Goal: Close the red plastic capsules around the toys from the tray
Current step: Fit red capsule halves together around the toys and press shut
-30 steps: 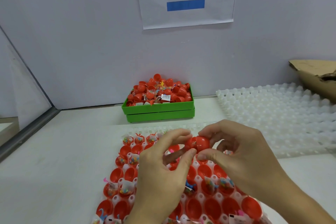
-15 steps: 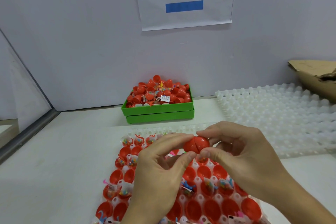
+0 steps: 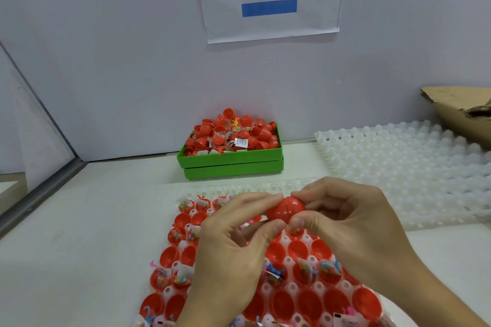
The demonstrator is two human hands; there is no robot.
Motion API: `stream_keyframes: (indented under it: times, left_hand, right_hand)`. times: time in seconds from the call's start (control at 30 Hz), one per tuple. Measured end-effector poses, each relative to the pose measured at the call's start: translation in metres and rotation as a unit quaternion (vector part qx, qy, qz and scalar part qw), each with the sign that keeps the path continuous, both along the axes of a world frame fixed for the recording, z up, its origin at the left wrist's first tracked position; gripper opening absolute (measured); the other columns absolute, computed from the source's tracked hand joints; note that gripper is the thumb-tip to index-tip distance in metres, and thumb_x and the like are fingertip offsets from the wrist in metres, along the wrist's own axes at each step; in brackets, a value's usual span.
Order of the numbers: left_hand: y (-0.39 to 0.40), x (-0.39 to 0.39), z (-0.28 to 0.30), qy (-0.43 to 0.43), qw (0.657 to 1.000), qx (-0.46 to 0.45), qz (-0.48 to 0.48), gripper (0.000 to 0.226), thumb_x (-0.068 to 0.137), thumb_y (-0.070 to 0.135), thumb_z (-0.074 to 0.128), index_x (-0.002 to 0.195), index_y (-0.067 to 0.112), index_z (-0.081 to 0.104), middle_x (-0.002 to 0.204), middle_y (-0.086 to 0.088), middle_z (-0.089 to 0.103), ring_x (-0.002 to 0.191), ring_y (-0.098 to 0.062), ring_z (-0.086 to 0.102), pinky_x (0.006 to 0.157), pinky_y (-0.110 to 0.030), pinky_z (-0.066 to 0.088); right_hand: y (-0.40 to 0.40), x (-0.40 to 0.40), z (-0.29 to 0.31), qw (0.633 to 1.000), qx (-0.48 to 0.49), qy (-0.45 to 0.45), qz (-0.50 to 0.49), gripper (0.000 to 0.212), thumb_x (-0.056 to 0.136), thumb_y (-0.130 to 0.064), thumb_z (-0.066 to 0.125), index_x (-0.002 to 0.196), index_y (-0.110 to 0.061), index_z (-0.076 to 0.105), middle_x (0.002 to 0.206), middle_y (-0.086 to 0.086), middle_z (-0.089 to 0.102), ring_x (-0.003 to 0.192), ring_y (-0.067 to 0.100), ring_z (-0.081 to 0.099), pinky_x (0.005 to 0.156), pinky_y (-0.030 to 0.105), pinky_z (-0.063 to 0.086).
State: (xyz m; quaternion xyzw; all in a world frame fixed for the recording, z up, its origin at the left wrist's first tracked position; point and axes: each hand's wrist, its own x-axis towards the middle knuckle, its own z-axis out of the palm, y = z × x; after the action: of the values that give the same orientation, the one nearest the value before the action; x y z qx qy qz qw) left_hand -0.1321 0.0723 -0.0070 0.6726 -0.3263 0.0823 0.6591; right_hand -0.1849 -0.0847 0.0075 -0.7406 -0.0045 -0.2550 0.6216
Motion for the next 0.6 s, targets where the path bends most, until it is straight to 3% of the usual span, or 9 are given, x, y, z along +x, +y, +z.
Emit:
stream_keyframes:
  times: [0.23,0.43,0.6]
  left_hand:
    - [0.000,0.002,-0.002,-0.033,0.998,0.037,0.037,0.052,0.073,-0.018,0.071,0.092,0.030,0.076,0.099,0.015,0.072,0.095,0.002,0.067,0.073,-0.012,0.055]
    - [0.000,0.003,-0.005,-0.068,0.995,0.050,0.054,0.060,0.075,-0.027,0.064,0.097,0.028,0.075,0.094,0.015,0.072,0.091,-0.001,0.068,0.071,-0.010,0.053]
    - [0.000,0.007,-0.007,-0.046,0.995,0.048,0.073,0.051,0.075,-0.017,0.072,0.097,0.029,0.077,0.089,0.012,0.072,0.086,-0.004,0.069,0.070,-0.013,0.055]
  right_hand:
    - [-0.002,0.002,-0.002,1.000,-0.021,0.010,0.021,0.023,0.065,0.006,0.083,0.081,-0.009,0.076,0.071,0.010,0.073,0.067,0.024,0.073,0.071,0.049,0.059]
    - [0.002,0.004,-0.007,0.999,-0.050,-0.009,0.017,0.026,0.067,0.011,0.081,0.075,-0.013,0.077,0.066,-0.001,0.071,0.060,0.007,0.068,0.059,0.016,0.050]
    - [0.009,0.006,-0.013,1.000,0.017,-0.007,0.004,0.026,0.072,0.012,0.077,0.076,-0.013,0.074,0.066,0.002,0.074,0.061,0.010,0.071,0.059,0.016,0.052]
